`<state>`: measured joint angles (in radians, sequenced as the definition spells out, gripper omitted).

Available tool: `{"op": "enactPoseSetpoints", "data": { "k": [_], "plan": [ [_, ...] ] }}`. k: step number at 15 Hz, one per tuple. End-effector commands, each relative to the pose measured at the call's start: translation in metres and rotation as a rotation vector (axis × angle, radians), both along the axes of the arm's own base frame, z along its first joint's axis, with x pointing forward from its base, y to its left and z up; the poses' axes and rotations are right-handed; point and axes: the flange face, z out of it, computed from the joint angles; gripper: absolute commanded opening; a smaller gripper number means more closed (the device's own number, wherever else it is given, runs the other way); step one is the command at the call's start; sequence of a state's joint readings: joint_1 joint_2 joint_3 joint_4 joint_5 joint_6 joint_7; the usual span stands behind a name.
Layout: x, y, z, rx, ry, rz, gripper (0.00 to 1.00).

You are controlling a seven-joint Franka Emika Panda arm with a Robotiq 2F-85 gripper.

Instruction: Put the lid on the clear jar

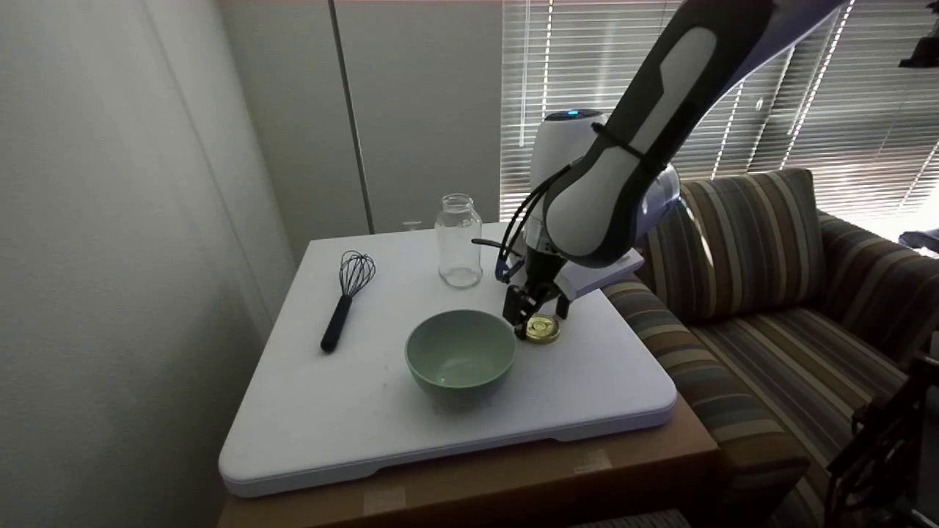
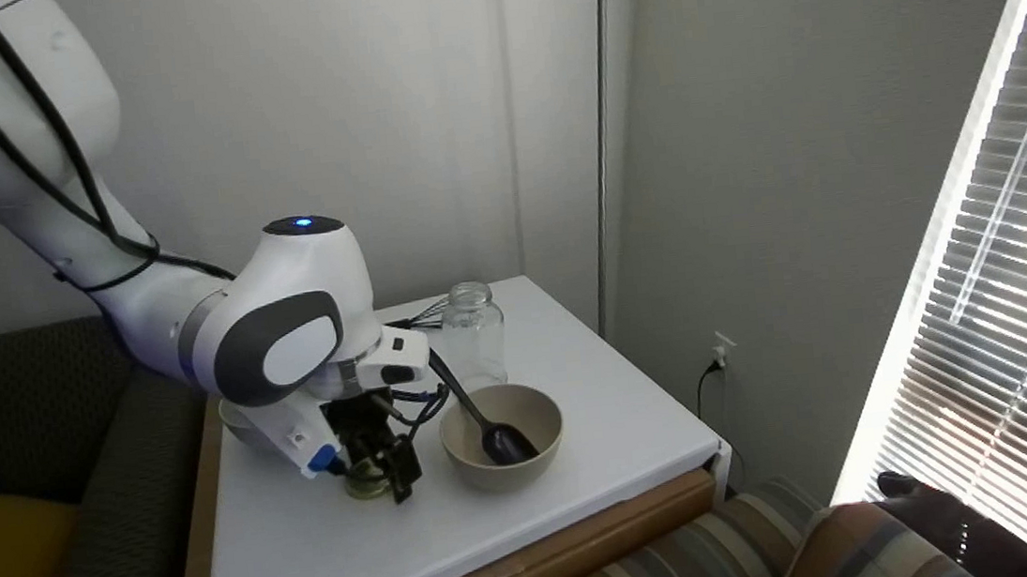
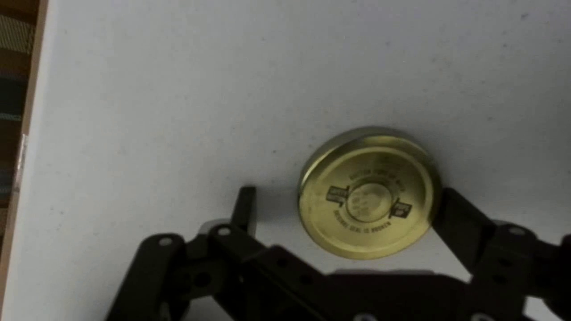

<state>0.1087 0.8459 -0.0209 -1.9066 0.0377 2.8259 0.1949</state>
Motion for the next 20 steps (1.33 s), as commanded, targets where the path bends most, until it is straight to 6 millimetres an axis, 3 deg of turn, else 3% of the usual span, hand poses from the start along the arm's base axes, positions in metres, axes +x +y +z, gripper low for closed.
{"op": "enactPoseSetpoints", "data": {
  "k": [1, 3, 4, 5, 6, 7, 11, 16, 20],
  "plan": [
    [-0.003, -0.022, -0.008, 0.031, -0.028, -0.007, 1.0],
    [-0.003, -0.024, -0.008, 0.052, -0.026, -0.008, 1.0],
    [-0.004, -0.022, -0.008, 0.071, -0.017, -0.008, 0.87],
    [-0.004, -0.02, -0.007, 0.084, -0.009, -0.005, 0.94],
    [-0.005, -0.02, -0.005, 0.093, 0.005, -0.005, 0.89],
    [-0.006, -0.019, -0.005, 0.102, 0.016, -0.004, 0.71],
    [-0.007, -0.019, 0.002, 0.11, 0.049, 0.015, 0.47],
    [-0.011, -0.001, 0.013, 0.096, 0.112, 0.092, 0.46],
    [-0.014, 0.026, 0.061, 0.023, 0.159, 0.204, 0.46]
  ]
}}
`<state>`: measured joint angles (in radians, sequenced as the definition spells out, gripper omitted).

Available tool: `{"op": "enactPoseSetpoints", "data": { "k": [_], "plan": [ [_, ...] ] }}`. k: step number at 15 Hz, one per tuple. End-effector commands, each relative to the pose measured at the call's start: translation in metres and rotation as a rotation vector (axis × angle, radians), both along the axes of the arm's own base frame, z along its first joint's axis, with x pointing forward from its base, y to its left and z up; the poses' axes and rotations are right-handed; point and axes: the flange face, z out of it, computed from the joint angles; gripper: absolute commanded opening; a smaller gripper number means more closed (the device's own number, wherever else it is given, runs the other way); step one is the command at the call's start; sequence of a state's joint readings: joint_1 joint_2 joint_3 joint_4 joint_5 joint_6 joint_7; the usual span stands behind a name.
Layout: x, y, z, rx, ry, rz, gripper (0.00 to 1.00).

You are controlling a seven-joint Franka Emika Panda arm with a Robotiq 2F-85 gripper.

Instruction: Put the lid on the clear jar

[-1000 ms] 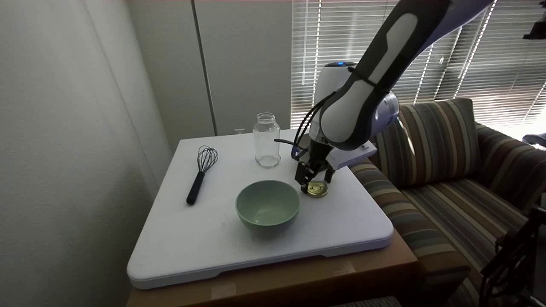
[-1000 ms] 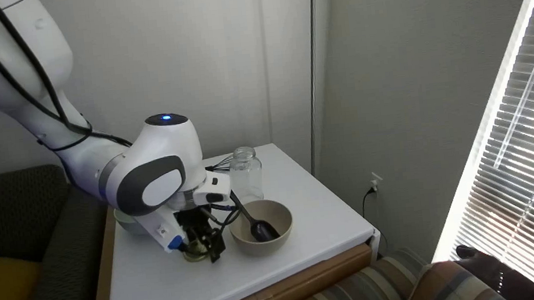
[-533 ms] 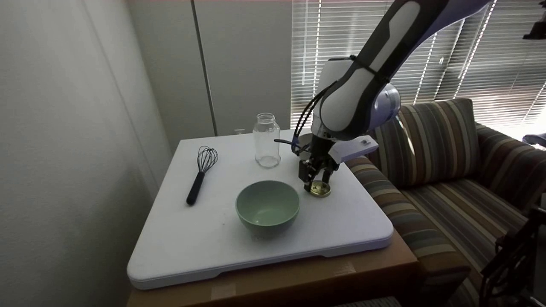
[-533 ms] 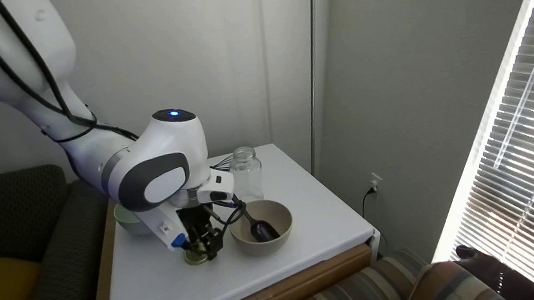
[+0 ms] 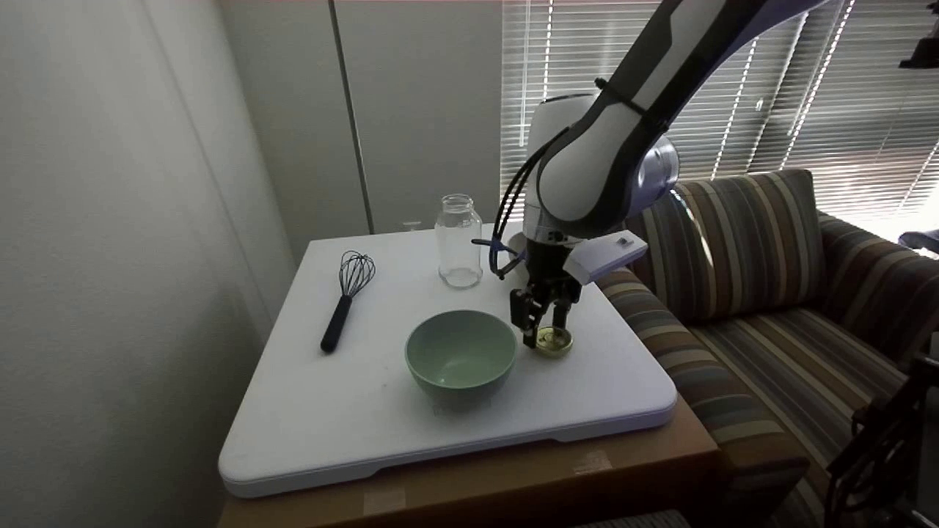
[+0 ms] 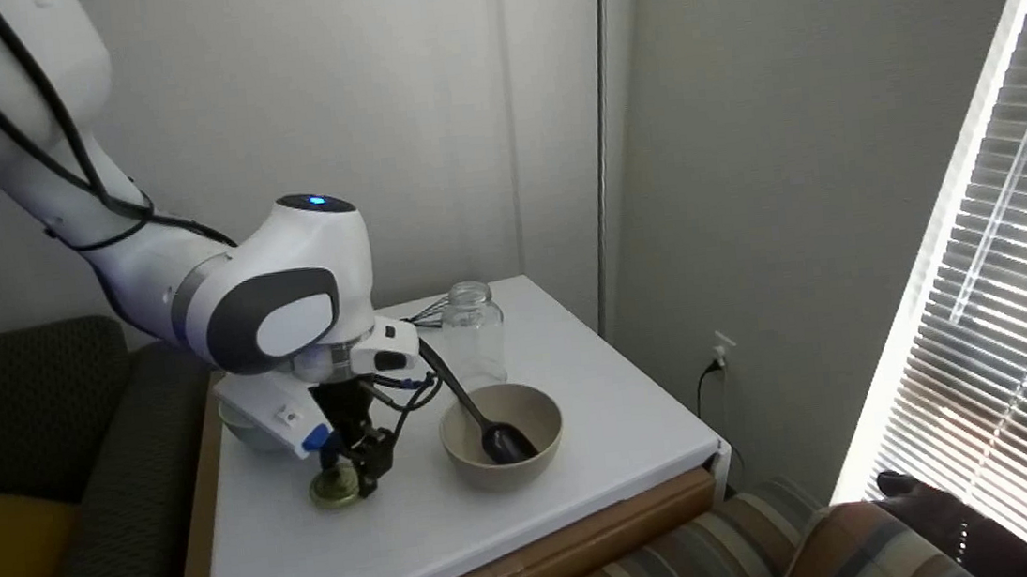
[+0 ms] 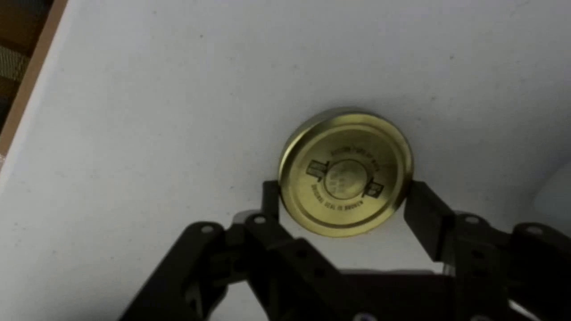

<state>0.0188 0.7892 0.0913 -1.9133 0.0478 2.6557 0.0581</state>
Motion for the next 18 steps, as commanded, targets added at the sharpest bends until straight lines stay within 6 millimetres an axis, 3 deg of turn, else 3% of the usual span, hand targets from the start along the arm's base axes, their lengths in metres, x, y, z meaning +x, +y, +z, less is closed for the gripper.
{"op": "enactPoseSetpoints", "data": {
  "k": [1, 5, 10, 13, 18],
  "plan": [
    [-0.008, 0.016, 0.057, -0.081, 0.038, 0.114, 0.46],
    [-0.005, 0.013, 0.137, -0.177, 0.02, 0.193, 0.46],
    [0.017, -0.011, 0.228, -0.155, -0.148, 0.163, 0.46],
    [0.038, -0.024, 0.258, -0.12, -0.273, 0.092, 0.46],
    [0.085, -0.029, 0.278, -0.067, -0.371, 0.031, 0.46]
  ]
}}
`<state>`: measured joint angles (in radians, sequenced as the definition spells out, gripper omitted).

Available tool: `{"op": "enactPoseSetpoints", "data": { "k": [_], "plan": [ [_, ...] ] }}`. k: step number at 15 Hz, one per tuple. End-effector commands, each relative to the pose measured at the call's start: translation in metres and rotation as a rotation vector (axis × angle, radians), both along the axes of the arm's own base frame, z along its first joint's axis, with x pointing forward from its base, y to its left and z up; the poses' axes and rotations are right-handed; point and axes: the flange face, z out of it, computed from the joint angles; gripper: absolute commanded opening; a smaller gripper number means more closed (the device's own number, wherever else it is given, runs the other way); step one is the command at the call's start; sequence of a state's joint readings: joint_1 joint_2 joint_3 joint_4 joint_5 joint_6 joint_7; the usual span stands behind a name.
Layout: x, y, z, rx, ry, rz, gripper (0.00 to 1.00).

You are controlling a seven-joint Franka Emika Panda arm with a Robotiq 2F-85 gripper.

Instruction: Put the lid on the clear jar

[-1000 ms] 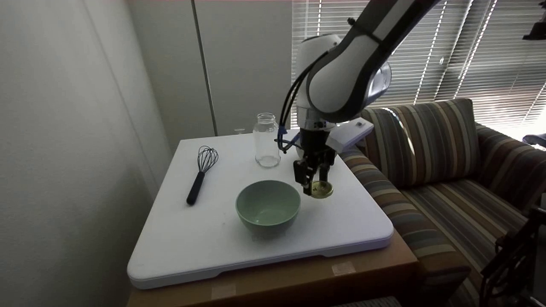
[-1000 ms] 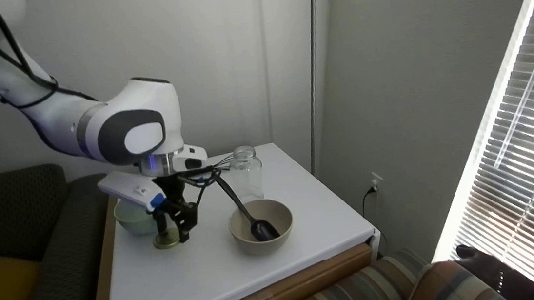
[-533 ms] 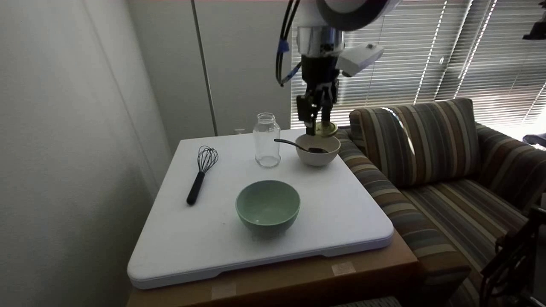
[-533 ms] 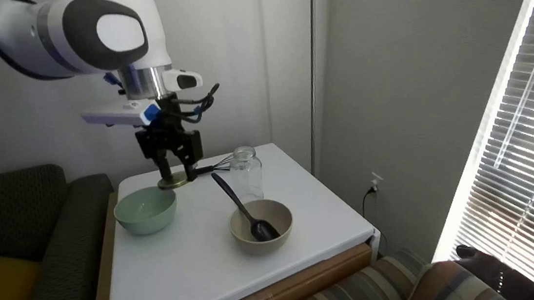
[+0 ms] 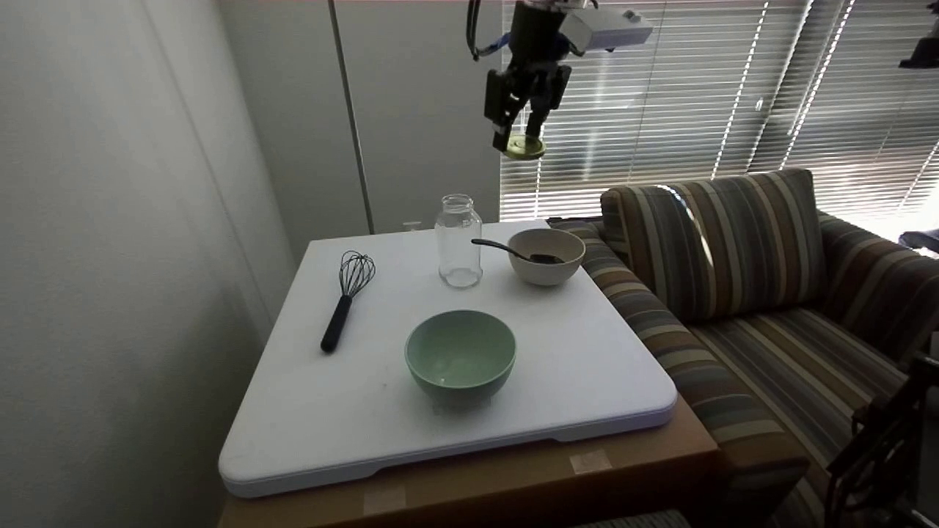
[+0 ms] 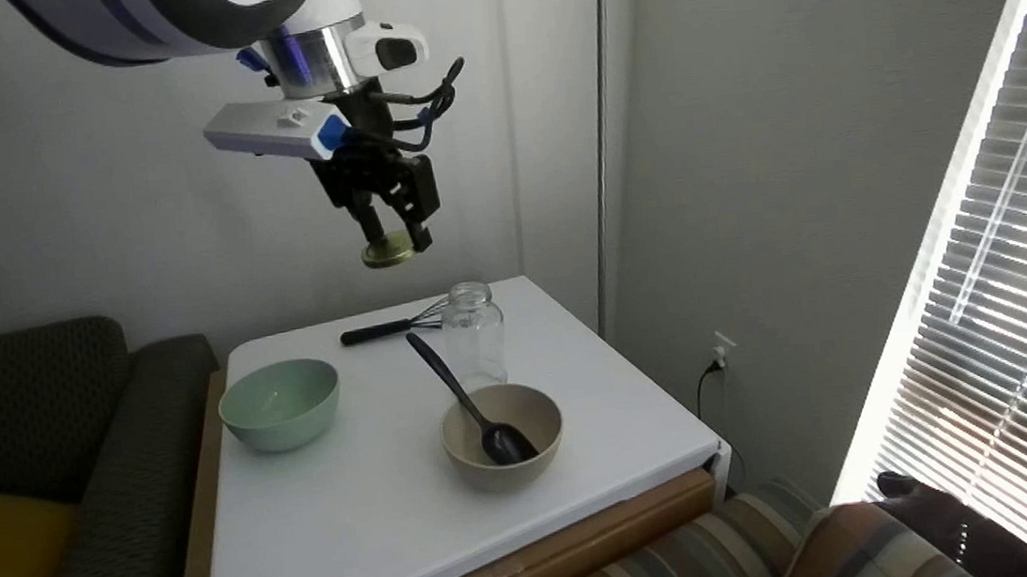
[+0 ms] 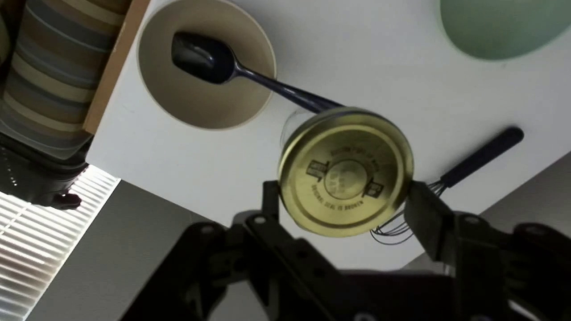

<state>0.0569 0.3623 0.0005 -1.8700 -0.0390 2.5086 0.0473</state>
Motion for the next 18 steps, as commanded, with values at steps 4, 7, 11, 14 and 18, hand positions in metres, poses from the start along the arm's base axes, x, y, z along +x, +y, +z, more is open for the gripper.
{"op": "enactPoseSetpoints", "data": {
  "k": [4, 7, 11, 14, 18],
  "plan": [
    [0.069, 0.011, 0.006, 0.043, -0.072, 0.002, 0.46],
    [0.097, 0.014, -0.001, 0.06, -0.092, -0.007, 0.46],
    [0.127, 0.01, -0.024, 0.075, -0.087, -0.042, 0.46],
    [0.14, 0.004, -0.049, 0.101, -0.05, -0.076, 0.46],
    [0.149, -0.008, -0.069, 0.175, -0.013, -0.18, 0.46]
  ]
}}
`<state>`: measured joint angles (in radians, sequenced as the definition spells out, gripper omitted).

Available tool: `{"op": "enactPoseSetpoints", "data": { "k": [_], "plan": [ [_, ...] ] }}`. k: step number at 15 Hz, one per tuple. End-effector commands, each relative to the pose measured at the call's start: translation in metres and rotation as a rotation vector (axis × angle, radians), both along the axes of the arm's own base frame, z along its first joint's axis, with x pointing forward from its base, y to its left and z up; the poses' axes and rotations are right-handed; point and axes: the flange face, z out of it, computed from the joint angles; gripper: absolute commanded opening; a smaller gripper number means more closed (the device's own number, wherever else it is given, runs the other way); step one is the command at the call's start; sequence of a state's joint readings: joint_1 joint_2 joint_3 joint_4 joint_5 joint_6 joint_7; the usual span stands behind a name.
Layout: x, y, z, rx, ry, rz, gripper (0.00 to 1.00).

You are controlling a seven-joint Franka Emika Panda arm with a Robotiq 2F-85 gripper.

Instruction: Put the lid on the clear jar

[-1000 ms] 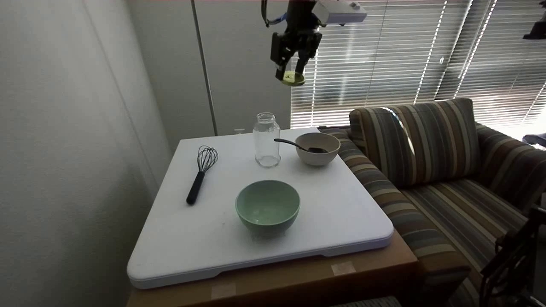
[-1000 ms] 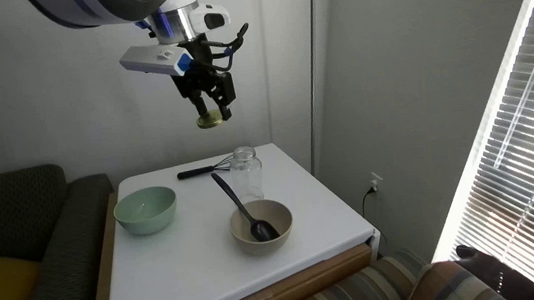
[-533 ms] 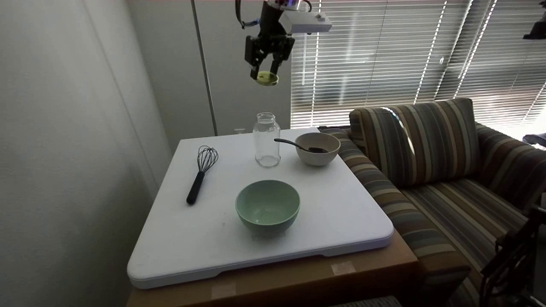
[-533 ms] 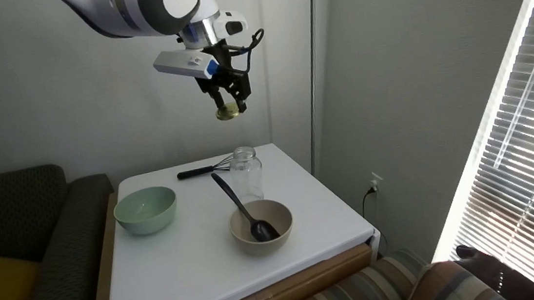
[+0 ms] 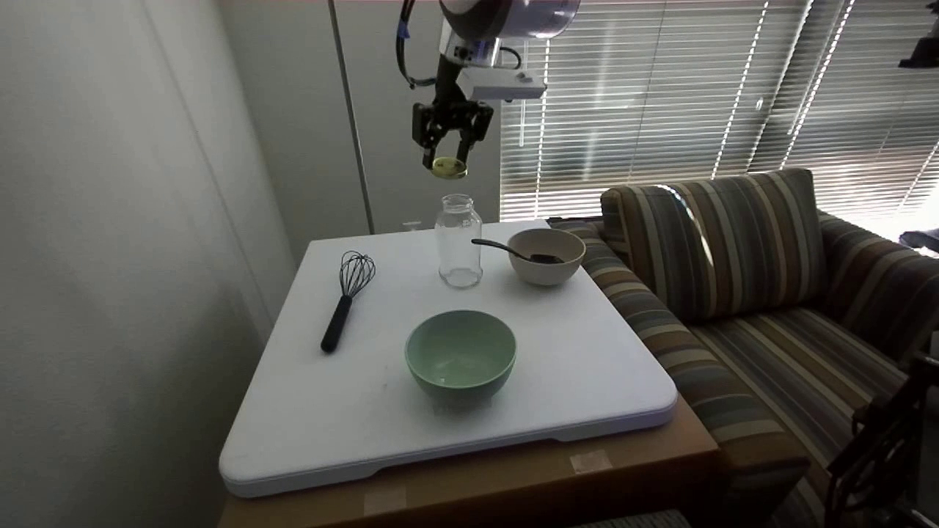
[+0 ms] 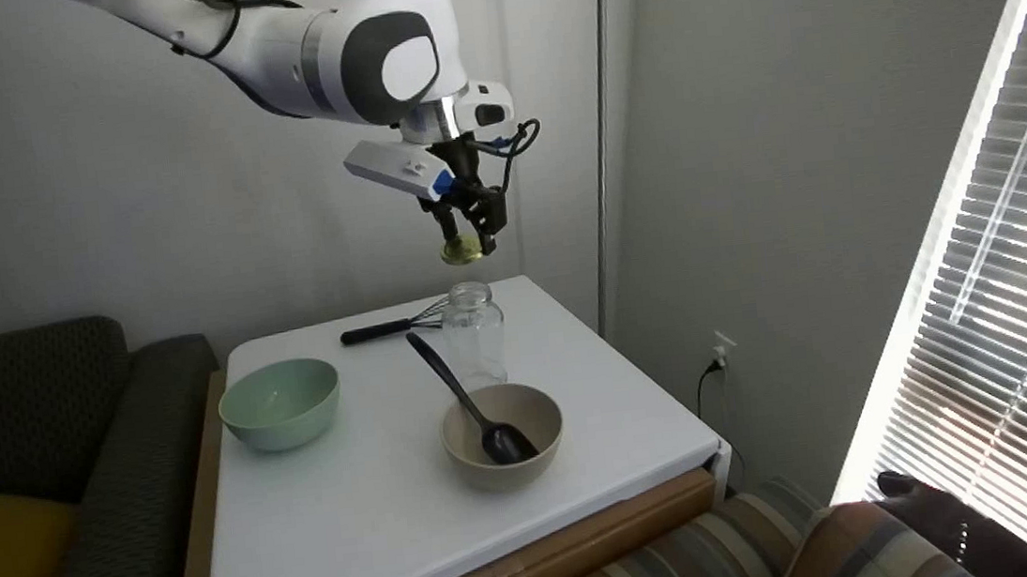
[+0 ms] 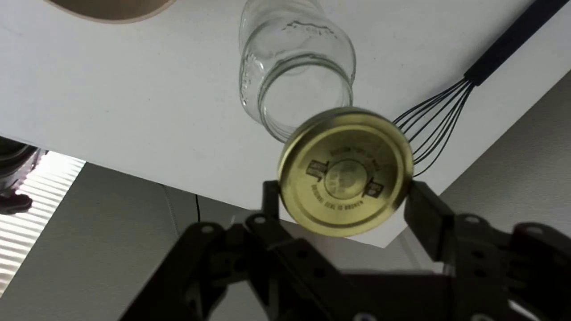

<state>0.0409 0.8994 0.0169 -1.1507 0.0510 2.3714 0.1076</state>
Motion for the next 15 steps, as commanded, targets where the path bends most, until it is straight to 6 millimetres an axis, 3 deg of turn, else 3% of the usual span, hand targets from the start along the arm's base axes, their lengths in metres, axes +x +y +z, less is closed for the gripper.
{"op": "enactPoseSetpoints", "data": {
  "k": [1, 15],
  "plan": [
    [0.013, -0.014, -0.011, 0.093, 0.033, -0.088, 0.46],
    [0.014, -0.015, -0.037, 0.092, 0.178, -0.254, 0.46]
  ]
}}
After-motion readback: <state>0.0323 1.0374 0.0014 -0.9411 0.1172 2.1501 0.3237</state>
